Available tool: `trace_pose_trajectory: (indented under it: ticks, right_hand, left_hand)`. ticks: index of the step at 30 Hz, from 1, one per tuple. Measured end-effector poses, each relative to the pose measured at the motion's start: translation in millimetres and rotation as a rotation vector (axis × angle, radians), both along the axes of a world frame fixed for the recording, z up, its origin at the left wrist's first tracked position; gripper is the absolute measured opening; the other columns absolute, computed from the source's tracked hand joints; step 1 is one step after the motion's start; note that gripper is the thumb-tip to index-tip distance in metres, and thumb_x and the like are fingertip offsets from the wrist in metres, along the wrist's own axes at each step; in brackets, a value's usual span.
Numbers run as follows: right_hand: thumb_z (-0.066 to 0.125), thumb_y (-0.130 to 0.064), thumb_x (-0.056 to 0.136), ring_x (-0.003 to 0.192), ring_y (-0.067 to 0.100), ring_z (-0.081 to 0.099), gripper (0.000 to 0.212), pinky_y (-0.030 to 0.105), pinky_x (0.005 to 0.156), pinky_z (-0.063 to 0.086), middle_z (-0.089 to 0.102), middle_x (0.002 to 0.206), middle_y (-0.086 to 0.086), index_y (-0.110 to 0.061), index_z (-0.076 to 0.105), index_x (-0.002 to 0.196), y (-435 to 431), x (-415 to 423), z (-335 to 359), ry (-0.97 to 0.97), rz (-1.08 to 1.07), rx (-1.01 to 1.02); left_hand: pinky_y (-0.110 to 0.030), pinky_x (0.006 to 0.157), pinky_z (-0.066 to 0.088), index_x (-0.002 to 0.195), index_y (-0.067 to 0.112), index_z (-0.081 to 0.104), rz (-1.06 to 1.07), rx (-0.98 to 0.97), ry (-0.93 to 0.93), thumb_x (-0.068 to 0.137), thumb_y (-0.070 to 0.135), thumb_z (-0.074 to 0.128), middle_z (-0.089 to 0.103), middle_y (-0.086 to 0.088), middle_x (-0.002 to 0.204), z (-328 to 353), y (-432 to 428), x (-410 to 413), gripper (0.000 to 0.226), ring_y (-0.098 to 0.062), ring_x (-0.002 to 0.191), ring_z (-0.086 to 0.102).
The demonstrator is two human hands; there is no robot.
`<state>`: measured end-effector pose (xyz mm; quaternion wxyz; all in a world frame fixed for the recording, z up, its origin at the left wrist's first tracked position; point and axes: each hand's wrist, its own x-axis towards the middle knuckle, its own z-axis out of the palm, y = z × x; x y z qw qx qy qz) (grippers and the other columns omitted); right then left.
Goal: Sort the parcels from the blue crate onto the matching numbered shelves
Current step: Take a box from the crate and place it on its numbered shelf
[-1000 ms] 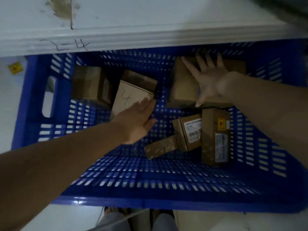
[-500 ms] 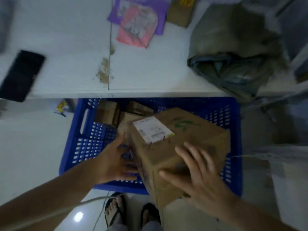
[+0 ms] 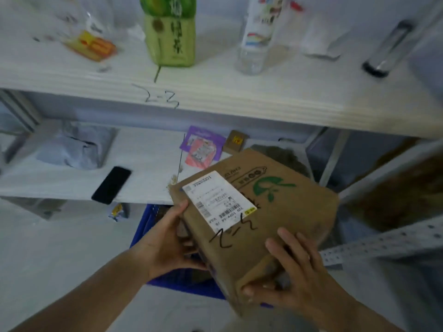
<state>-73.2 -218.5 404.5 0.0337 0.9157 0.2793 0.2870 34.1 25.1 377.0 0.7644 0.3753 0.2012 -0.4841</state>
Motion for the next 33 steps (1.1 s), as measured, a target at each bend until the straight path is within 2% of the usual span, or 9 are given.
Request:
trace_pose_trajectory:
  ticks: [6,10,12,14,18,22,25,30,33]
  right_hand:
    - [0.041,-0.048,0.094,0.146,0.032,0.013,0.063,0.048,0.117,0.010,0.008,0.159,0.014,-0.035,0.011,0.148,8,-67,86,-0.093,-0.289,0.018]
    - [0.076,-0.048,0.068,0.140,0.028,0.029,0.078,0.038,0.114,0.019,0.025,0.154,0.004,-0.051,0.021,0.123,74,-113,171,0.407,-0.776,1.349]
    - [0.062,-0.060,0.074,0.135,0.030,0.036,0.071,0.046,0.110,0.027,0.036,0.148,0.005,-0.045,0.029,0.136,104,-125,215,0.647,-0.762,1.957]
    - [0.046,-0.052,0.089,0.133,0.034,0.039,0.056,0.050,0.105,0.030,0.041,0.146,0.004,-0.035,0.032,0.141,123,-145,257,0.762,-0.660,2.171]
    - [0.068,-0.038,0.061,0.105,0.026,0.054,0.068,0.052,0.108,0.034,0.058,0.115,-0.003,-0.034,0.041,0.123,129,-187,345,0.623,-0.290,2.153]
    - [0.077,-0.033,0.054,0.113,0.026,0.054,0.084,0.045,0.096,0.043,0.061,0.122,0.001,-0.023,0.046,0.131,117,-215,420,0.417,-0.123,2.101]
    - [0.092,-0.044,0.025,0.121,0.025,0.051,0.115,0.047,0.110,0.034,0.060,0.126,0.003,-0.020,0.051,0.129,98,-234,473,0.266,-0.004,2.016]
    - [0.090,-0.042,0.018,0.106,0.021,0.057,0.094,0.042,0.100,0.044,0.064,0.111,0.004,-0.020,0.061,0.104,43,-271,575,0.108,0.089,1.767]
    - [0.089,-0.046,0.019,0.103,0.022,0.058,0.086,0.035,0.088,0.052,0.060,0.107,0.009,-0.017,0.064,0.096,15,-297,629,0.071,0.032,1.562]
  left_hand:
    - [-0.068,0.087,0.045,0.135,0.031,0.044,0.155,-0.116,-0.166,0.067,0.056,0.071,0.055,-0.020,0.131,98,13,-62,0.077,-0.044,0.118,0.054]
    - [-0.066,0.081,0.049,0.133,0.044,0.035,0.354,-0.145,-0.360,0.060,0.050,0.079,0.050,-0.016,0.132,176,38,-108,0.085,-0.040,0.117,0.053]
    - [-0.065,0.078,0.051,0.135,0.043,0.032,0.410,-0.174,-0.449,0.064,0.050,0.076,0.051,-0.015,0.132,219,43,-131,0.083,-0.038,0.117,0.053]
    - [-0.066,0.078,0.050,0.136,0.041,0.034,0.397,-0.226,-0.508,0.057,0.049,0.076,0.053,-0.015,0.131,266,40,-154,0.089,-0.037,0.116,0.054]
    - [-0.054,0.065,0.057,0.128,0.044,0.040,0.423,-0.307,-0.699,0.056,0.043,0.079,0.048,-0.028,0.134,355,21,-195,0.082,-0.053,0.109,0.052]
    - [-0.060,0.088,0.047,0.127,0.051,0.034,0.420,-0.337,-0.804,0.052,0.033,0.077,0.051,-0.005,0.135,426,7,-217,0.088,-0.033,0.116,0.054]
    - [-0.059,0.095,0.039,0.132,0.041,0.034,0.222,-0.278,-0.821,0.052,0.034,0.078,0.044,-0.003,0.141,469,6,-229,0.091,-0.031,0.126,0.045]
    - [-0.054,0.084,0.040,0.113,0.040,0.055,0.177,-0.294,-0.916,0.066,0.056,0.057,0.039,-0.011,0.146,540,23,-223,0.050,-0.029,0.106,0.050]
    - [-0.059,0.082,0.047,0.130,0.054,0.039,0.156,-0.309,-1.102,0.033,0.068,0.079,0.042,-0.005,0.140,588,24,-212,0.106,-0.028,0.131,0.039]
